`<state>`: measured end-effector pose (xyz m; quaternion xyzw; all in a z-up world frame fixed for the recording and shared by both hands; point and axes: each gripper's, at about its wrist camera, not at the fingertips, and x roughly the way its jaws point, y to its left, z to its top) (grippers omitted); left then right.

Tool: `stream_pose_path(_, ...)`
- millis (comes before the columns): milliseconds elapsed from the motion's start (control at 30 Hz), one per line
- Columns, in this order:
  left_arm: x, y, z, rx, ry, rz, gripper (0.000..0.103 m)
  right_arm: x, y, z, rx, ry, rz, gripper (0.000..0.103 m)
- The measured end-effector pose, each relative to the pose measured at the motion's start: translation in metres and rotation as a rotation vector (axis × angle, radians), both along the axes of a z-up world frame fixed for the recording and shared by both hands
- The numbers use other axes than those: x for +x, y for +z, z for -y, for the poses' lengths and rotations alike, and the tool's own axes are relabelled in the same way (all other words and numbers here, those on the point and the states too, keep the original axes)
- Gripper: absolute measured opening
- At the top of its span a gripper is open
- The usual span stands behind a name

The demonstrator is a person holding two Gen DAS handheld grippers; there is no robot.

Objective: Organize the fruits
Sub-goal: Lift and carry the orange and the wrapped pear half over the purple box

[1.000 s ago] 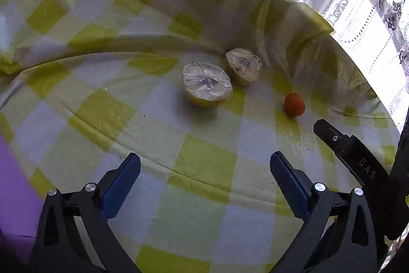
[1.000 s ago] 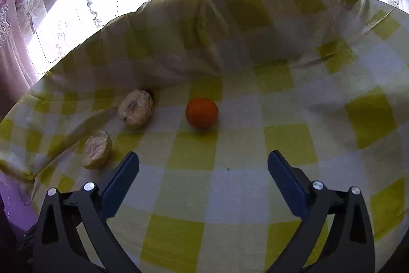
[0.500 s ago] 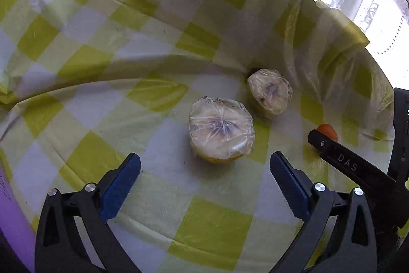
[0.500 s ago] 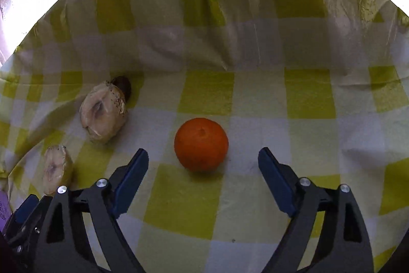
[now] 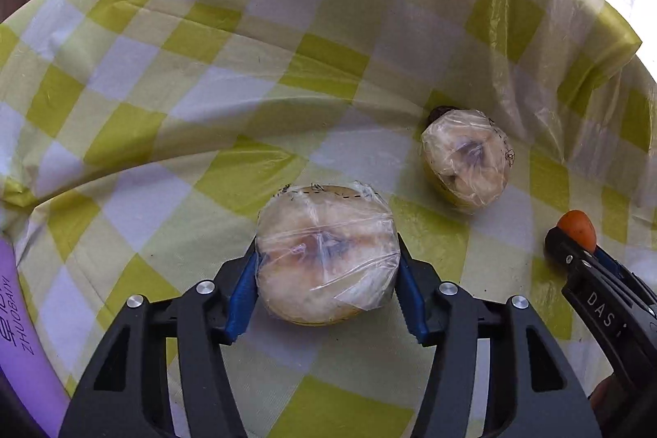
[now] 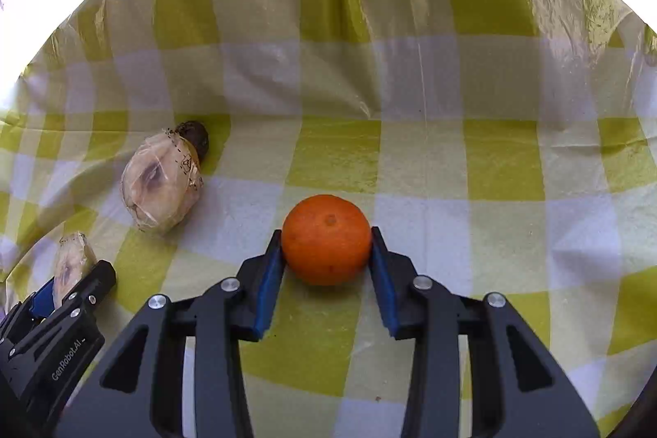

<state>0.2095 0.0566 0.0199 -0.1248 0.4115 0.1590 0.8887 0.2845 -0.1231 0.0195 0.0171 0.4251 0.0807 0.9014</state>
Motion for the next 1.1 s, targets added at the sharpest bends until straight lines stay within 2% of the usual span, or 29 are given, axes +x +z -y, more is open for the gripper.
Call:
stream_pose_path(367,-0.022,0.012,-0.013,-0.045,0.017,0.095,0.055,0.003,0.003,0.053,0.106,-0.027,-0.001,0.04)
stream_pose_path(500,-0.039,0.008,-0.015,-0.098,0.025,0.102,0.055,-0.003,0.006,0.058,0.124,-0.045,0.003,0.04)
stream_pose_path(600,-0.05,0.006,-0.013,-0.129,0.023,0.099,0.055,-0.022,0.007,0.065,0.182,-0.073,0.0,0.04)
stream_pose_path(700,-0.06,0.002,-0.001,-0.136,0.005,0.094,0.055,-0.051,0.007,0.062,0.189,-0.078,0.006,0.04)
stream_pose_path(1100,-0.139,-0.001,0.048,-0.045,-0.104,0.099,0.055,-0.177,0.012,0.061,0.153,-0.109,0.057,0.04)
